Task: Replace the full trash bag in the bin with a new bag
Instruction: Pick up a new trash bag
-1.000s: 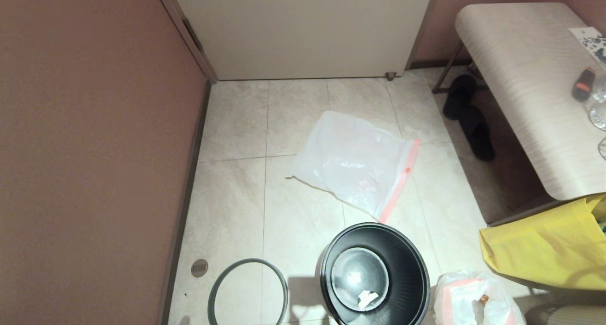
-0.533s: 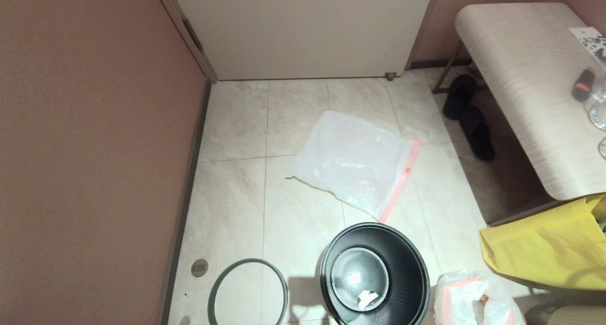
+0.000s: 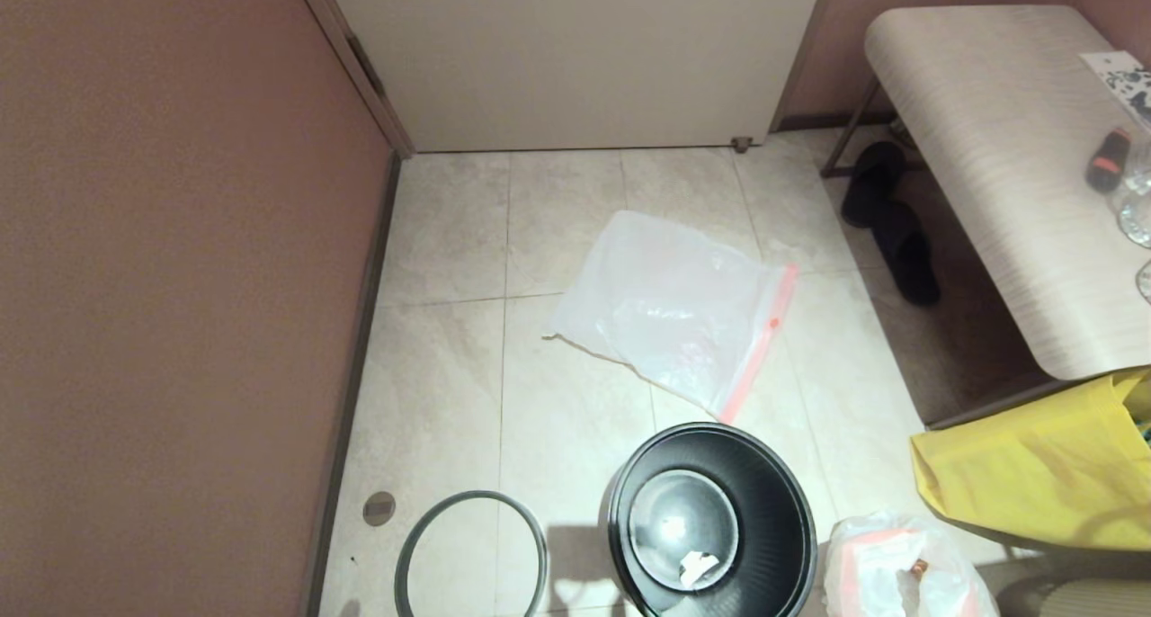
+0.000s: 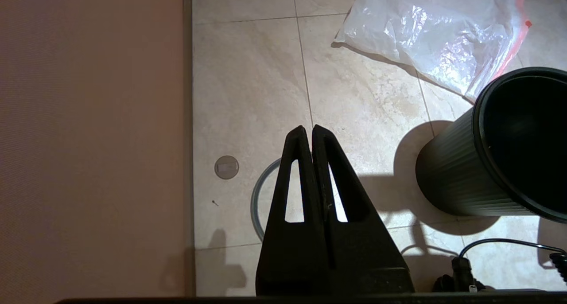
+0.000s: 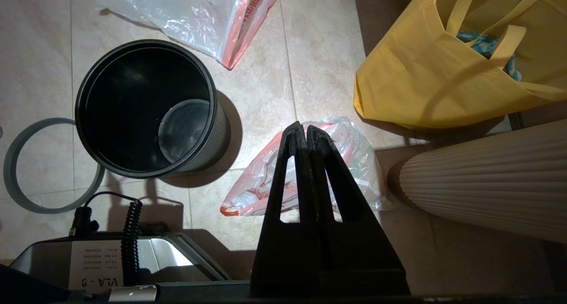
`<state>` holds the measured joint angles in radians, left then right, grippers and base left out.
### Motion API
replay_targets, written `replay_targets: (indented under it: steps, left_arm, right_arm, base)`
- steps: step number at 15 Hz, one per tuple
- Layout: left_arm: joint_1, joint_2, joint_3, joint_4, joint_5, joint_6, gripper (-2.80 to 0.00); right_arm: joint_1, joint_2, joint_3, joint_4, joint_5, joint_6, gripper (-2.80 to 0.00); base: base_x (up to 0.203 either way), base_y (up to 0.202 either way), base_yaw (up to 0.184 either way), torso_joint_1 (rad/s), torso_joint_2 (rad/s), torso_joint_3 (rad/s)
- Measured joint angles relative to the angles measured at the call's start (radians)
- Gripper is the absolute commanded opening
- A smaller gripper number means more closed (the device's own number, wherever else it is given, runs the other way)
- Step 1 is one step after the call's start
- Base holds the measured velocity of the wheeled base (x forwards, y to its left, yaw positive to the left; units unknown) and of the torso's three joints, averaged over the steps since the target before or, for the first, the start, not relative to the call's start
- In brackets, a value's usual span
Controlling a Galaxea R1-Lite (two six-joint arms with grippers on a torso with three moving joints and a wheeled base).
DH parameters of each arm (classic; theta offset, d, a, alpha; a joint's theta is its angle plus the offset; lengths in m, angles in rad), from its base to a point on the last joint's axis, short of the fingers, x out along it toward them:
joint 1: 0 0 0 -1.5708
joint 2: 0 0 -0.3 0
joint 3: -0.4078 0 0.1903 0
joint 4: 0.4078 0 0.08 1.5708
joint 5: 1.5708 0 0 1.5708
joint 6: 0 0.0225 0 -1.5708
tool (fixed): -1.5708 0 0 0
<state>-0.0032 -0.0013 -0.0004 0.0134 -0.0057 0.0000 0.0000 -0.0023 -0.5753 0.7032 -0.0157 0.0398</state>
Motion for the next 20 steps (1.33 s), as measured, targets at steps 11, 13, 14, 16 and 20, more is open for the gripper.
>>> replay_targets:
  steps: [11, 13, 14, 16, 20]
  left_arm:
    - [0.000, 0.000, 0.000, -0.001, 0.000, -0.006, -2.80]
    - [0.004, 0.000, 0.000, -0.001, 0.001, -0.004, -2.80]
    - [0.005, 0.000, 0.000, -0.001, 0.001, -0.008, -2.80]
    - [0.006, 0.000, 0.000, -0.001, 0.000, -0.010, -2.80]
    - [0.006, 0.000, -0.001, -0.001, 0.000, -0.009, -2.80]
  right_arm:
    - [0.000, 0.000, -0.005, 0.000, 0.000, -0.009, -2.80]
    - [0.000, 0.000, -0.005, 0.000, 0.000, -0.015, -2.80]
    - [0.000, 0.000, -0.006, 0.000, 0.000, -0.015, -2.80]
    - [0.000, 0.000, -0.006, 0.000, 0.001, -0.016, -2.80]
    - [0.000, 0.000, -0.006, 0.000, 0.002, -0.016, -2.80]
  base:
    - [0.000, 0.000, 0.000, 0.003, 0.00, 0.126]
    - [0.000, 0.000, 0.000, 0.004, 0.00, -0.138]
    - [0.000, 0.000, 0.000, 0.006, 0.00, -0.163]
    - [0.000, 0.000, 0.000, 0.005, 0.00, -0.198]
    - [0.000, 0.000, 0.000, 0.005, 0.00, -0.199]
